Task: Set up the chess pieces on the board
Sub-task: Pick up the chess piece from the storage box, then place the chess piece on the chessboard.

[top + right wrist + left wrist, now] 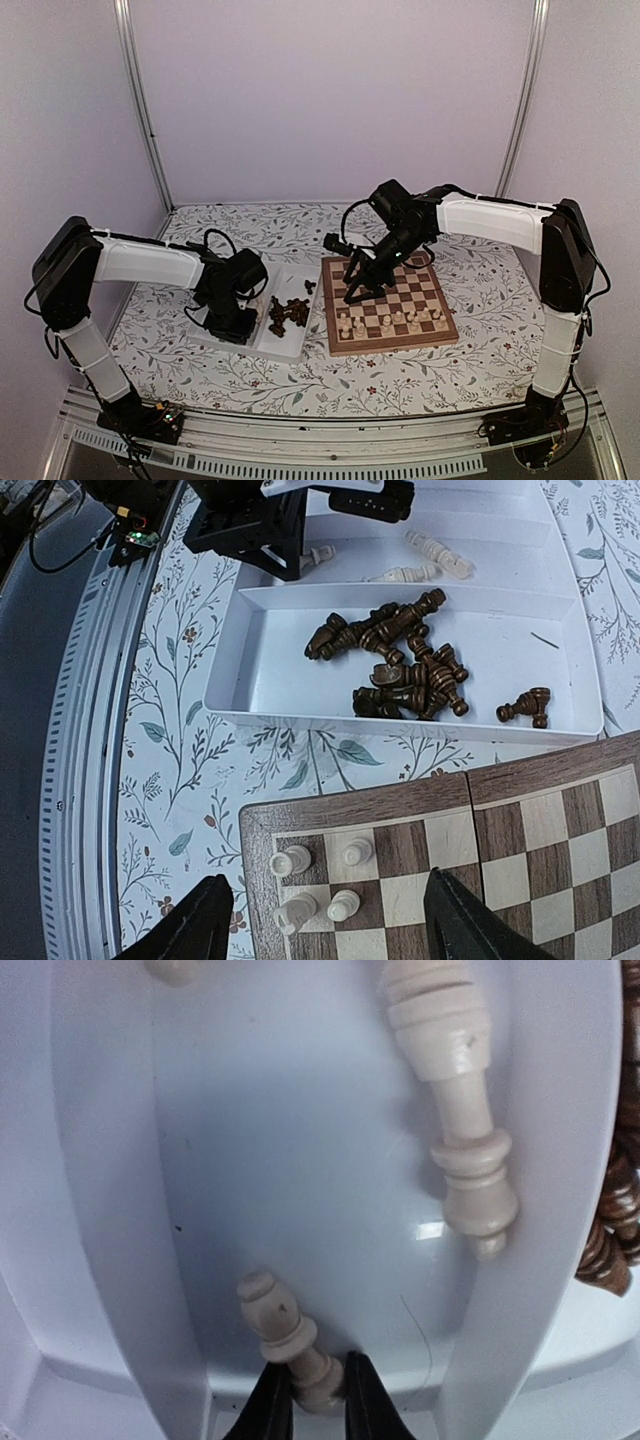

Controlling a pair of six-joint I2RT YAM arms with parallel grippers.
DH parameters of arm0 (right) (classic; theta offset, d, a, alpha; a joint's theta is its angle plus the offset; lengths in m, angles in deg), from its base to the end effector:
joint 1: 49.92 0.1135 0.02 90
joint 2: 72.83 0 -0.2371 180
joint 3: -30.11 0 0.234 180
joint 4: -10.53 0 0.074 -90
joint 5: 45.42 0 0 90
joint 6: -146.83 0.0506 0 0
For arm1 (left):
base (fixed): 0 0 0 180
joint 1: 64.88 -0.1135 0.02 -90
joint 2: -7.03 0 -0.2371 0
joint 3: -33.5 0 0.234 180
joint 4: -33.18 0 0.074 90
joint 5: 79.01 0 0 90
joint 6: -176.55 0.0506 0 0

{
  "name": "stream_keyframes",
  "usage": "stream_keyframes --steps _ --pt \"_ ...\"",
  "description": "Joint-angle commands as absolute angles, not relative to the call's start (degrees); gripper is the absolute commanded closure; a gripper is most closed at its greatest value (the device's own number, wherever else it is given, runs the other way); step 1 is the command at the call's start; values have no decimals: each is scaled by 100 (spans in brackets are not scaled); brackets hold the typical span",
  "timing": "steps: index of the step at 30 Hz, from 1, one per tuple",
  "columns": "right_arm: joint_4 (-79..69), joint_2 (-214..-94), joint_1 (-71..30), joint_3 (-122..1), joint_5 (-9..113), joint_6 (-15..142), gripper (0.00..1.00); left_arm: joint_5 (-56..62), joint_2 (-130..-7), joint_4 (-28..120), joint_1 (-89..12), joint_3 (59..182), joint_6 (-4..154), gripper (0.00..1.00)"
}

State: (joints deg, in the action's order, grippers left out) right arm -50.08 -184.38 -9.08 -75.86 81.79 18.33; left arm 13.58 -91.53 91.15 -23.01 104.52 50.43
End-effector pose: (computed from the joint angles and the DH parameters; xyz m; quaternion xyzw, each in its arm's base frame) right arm 0.2721 0.2757 0.2067 -0.6427 0.6718 0.3161 0.1891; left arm 0.2045 -0.1802 0.1156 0.0492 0.9978 -0.0071 0.0446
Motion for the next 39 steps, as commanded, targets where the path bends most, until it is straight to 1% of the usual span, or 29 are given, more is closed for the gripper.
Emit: stream_keyframes --steps 1,4,9,16,20,22,25,33,36,39 --pt "-4959 -18254 -879 -7597 8315 1875 32 1282 -9487 8938 -2380 10175 5204 89" --pt "-4989 -18246 -879 -7683 8358 1901 32 1523 -9108 9028 -2340 10189 5476 92" --pt "-4981 -18235 -881 -8042 8463 2072 32 1775 -8159 8781 -2246 10134 6378 97" --pt "-4582 -18572 -905 -8642 9104 3037 31 1815 -7024 7538 -1824 9757 7471 97" --pt "-4727 -19224 -903 -9231 9840 3655 30 1427 -6559 6812 -1563 9551 7983 96" --pt "-4809 -19501 -905 -9497 10357 3867 30 1358 -6447 6558 -1419 9509 8193 96" --pt "-4659 -19759 -869 -9557 10889 4207 30 1229 -6445 6372 -1283 9535 8396 95" --pt "-4517 -20004 -610 -9541 11344 4533 30 1143 -6680 6069 -1065 9673 8536 95" --pt "-4458 -20081 -557 -9540 11434 4637 31 1143 -6798 6067 -982 9775 8573 95" --pt "-4393 -20152 -523 -9540 11554 4717 38 1146 -6883 6067 -928 9863 8585 95"
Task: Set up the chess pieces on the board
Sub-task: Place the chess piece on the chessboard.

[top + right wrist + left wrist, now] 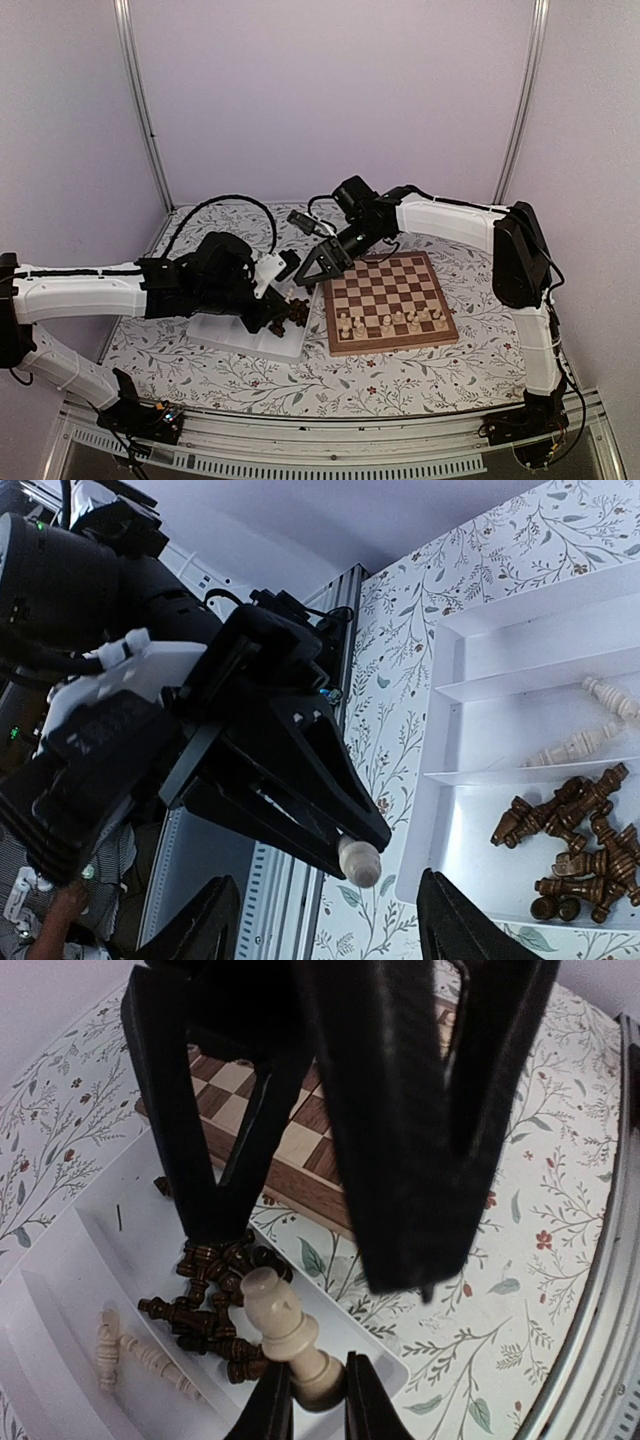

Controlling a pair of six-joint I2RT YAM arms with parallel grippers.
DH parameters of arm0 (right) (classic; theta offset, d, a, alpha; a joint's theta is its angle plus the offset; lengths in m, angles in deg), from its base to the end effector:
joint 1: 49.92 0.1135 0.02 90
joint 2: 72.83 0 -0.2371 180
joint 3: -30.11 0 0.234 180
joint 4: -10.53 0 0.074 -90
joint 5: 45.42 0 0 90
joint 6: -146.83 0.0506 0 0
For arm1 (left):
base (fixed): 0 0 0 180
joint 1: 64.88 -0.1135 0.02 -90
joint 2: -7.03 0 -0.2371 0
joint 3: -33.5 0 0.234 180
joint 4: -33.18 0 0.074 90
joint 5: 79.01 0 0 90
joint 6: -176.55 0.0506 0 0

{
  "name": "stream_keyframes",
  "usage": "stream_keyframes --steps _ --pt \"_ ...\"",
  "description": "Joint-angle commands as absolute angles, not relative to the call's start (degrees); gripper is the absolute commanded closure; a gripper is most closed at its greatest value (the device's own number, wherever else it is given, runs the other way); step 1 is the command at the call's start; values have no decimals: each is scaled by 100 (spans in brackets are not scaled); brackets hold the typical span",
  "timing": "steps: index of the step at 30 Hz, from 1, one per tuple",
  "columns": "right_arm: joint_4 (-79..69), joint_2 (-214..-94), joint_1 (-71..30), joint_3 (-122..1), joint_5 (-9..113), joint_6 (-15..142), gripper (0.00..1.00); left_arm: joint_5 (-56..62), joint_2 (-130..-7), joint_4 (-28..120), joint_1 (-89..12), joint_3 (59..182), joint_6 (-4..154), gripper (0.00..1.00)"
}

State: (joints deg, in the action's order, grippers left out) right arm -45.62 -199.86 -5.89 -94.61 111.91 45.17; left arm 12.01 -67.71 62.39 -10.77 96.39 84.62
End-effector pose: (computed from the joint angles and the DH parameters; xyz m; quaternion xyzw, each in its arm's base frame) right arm 0.2879 0.3432 0.2137 -0.5073 0.6379 0.5754 0.0685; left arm 0.1652 -0.2268 0.2124 0.3970 0.8190 -0.1874 0.3695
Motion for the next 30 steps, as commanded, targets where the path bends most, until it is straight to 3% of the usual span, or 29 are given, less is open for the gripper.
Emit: stream_keyframes --steps 1,9,17,21,30 --pt "-4381 -20179 -506 -9540 11578 4743 39 1162 -6908 6061 -911 9896 8589 95" --pt "-4369 -20256 -439 -9442 11461 4800 57 1272 -6969 6045 -837 9984 8619 95" --pt "-4352 -20226 -439 -9403 11340 4761 93 1443 -7043 6052 -830 9997 8601 94" --pt "-4352 -20195 -438 -9350 11259 4728 97 1725 -7103 6096 -833 10004 8567 91" --pt "-4447 -19904 -596 -9294 10655 4488 99 1964 -6982 6237 -829 9955 8598 70"
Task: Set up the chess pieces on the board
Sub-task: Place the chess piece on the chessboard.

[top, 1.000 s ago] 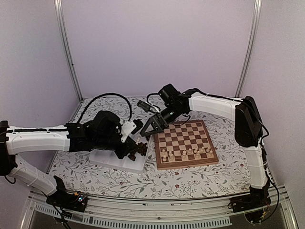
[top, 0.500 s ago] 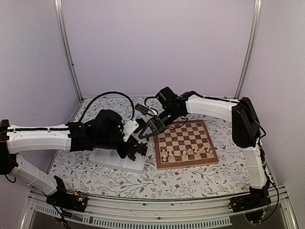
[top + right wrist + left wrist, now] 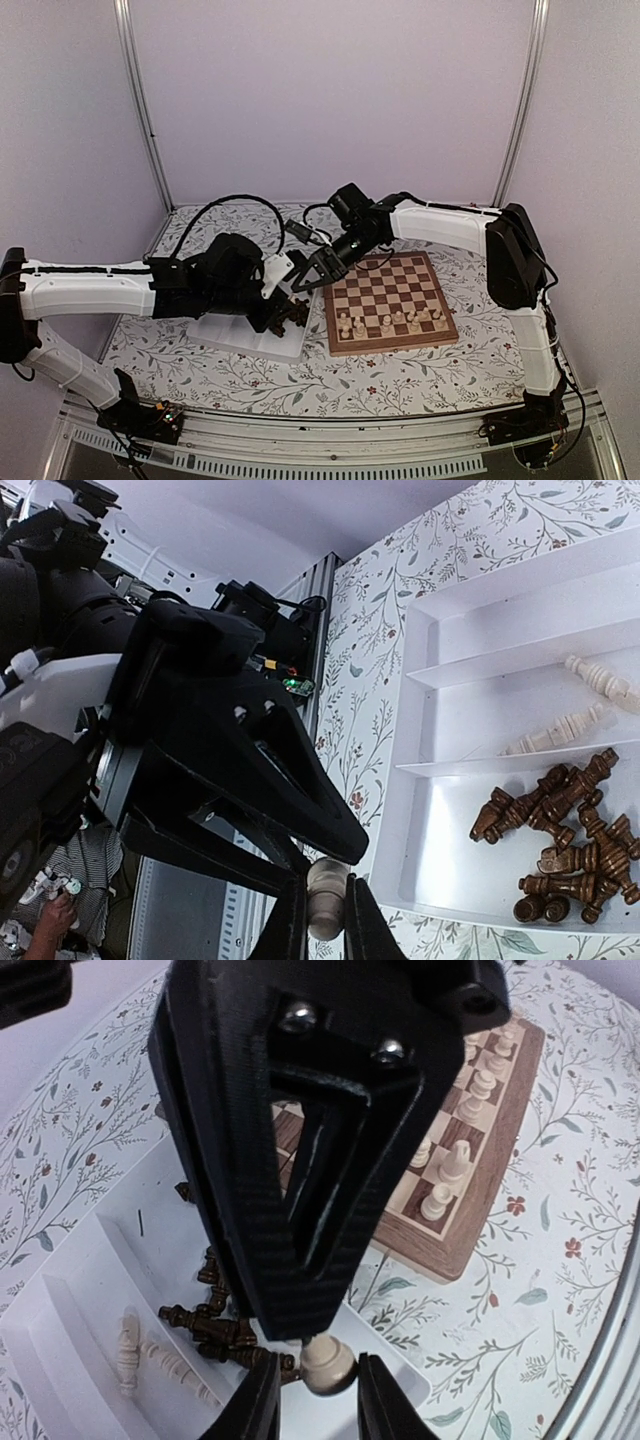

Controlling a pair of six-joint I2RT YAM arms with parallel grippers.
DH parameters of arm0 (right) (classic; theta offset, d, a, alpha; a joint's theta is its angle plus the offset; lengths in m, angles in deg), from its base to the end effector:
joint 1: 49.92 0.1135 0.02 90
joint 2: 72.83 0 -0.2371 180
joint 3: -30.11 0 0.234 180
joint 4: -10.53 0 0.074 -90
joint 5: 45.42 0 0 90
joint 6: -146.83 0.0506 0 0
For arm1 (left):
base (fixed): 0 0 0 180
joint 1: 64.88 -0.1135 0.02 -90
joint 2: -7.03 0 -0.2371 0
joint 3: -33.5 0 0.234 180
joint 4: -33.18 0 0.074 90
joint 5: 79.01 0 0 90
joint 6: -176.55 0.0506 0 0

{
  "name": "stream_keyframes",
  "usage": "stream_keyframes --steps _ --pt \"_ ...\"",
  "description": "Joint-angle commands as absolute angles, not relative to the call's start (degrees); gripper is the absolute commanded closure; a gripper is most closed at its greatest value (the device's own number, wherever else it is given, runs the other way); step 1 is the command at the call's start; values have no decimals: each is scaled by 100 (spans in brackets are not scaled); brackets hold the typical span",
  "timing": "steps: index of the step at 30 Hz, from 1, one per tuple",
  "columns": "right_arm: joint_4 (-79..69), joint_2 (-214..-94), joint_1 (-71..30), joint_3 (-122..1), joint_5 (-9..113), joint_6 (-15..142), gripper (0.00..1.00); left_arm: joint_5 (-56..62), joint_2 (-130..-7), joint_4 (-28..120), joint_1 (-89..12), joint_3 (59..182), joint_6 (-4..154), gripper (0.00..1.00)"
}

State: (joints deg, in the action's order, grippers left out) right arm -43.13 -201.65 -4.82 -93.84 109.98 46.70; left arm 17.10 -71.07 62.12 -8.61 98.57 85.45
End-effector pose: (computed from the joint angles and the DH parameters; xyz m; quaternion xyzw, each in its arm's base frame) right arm 0.2861 0.3522 0.1973 -0.5053 0.6498 0.5645 0.0614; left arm 0.1663 -0.2394 0.2096 0.4032 0.8185 -0.1524 0.3799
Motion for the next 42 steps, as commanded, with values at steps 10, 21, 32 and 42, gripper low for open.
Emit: stream_keyframes --steps 10,21,32,42 --pt "-4718 -18907 -1165 -8484 8977 3448 99 2952 -6563 6100 -951 10260 9343 50" --pt "-4654 -16937 -1704 -6491 7560 2636 98 3196 -7715 5437 -1697 11792 9615 30" --pt "-4380 -16478 -1280 -5805 6890 2056 98 2703 -7665 5116 -2243 11282 9376 32" --pt "-4277 -17038 -744 -5826 6640 1904 97 2896 -7312 5108 -2269 11002 9435 30"
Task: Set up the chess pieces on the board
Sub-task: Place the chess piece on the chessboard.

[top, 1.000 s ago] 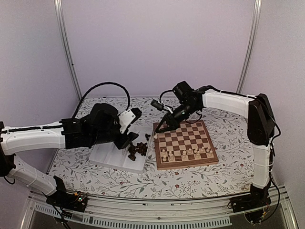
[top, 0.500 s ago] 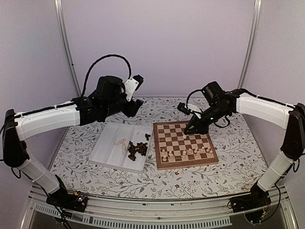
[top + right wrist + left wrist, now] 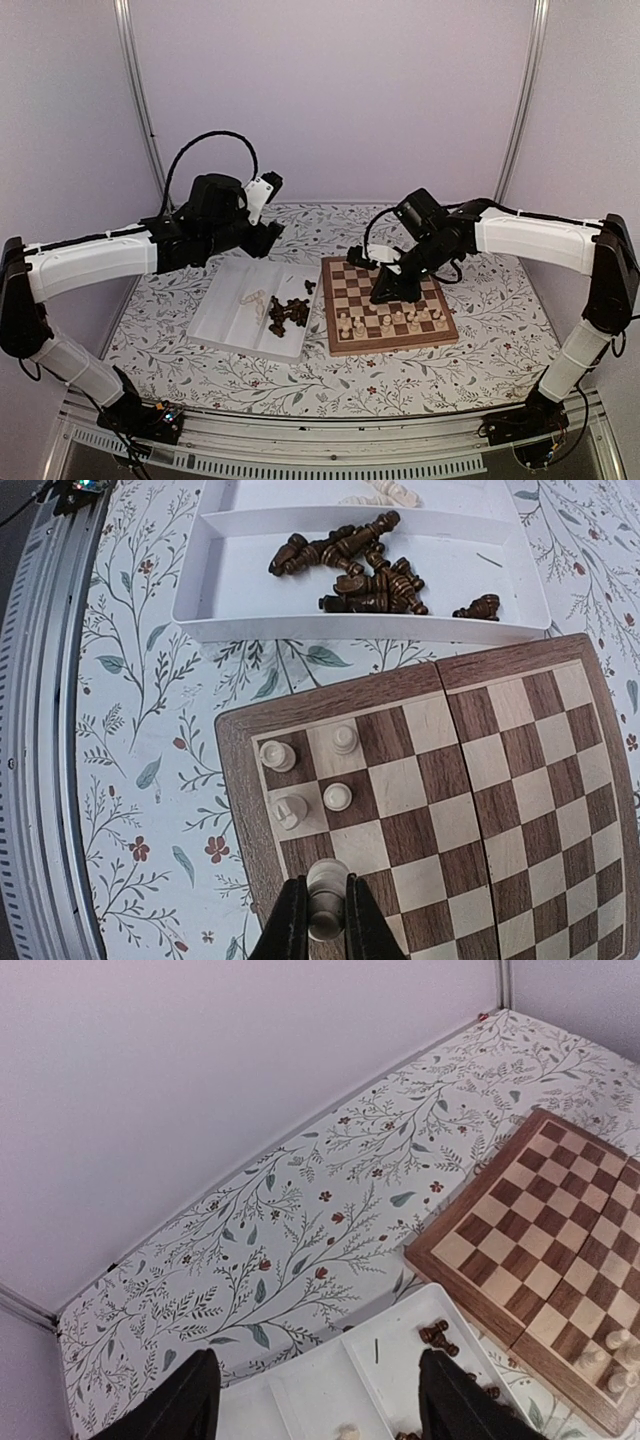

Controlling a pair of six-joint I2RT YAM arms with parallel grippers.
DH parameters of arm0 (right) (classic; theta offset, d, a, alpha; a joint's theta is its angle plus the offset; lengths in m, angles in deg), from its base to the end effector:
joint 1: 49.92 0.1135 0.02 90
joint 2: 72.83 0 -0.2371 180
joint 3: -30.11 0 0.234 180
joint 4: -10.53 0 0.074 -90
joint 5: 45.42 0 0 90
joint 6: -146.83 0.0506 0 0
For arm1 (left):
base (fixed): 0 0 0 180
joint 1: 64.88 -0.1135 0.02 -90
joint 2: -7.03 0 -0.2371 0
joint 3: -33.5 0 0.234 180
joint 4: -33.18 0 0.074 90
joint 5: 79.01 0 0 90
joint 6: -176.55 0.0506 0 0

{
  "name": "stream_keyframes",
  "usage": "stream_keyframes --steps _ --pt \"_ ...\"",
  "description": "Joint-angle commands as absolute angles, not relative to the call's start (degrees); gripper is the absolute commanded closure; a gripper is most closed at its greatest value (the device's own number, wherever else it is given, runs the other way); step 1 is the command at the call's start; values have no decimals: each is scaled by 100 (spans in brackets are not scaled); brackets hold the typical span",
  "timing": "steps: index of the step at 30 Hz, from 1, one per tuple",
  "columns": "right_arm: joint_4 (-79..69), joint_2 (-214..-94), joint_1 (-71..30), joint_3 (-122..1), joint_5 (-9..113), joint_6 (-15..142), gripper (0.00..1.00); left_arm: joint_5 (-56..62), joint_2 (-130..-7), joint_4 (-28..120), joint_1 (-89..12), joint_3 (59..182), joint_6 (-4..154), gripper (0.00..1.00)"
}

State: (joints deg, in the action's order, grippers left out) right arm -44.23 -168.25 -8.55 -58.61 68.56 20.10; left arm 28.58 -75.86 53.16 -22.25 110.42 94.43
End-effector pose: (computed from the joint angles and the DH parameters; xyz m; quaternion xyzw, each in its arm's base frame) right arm 0.2357 0.2350 0.2166 -0.6370 0.7040 0.2109 0.2328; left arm 0.2556 -0.2145 0.2710 0.2841 0.7924 -0.0328 0.5389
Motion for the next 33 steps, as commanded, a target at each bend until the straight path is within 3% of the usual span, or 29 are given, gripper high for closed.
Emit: stream_keyframes --steps 1,33 --pt "-4266 -17065 -702 -5801 6598 1896 97 2886 -7288 5098 -2269 10986 9440 30" --pt "-4314 -17609 -395 -5607 6368 1842 95 2686 -7285 5148 -2269 10962 9505 29"
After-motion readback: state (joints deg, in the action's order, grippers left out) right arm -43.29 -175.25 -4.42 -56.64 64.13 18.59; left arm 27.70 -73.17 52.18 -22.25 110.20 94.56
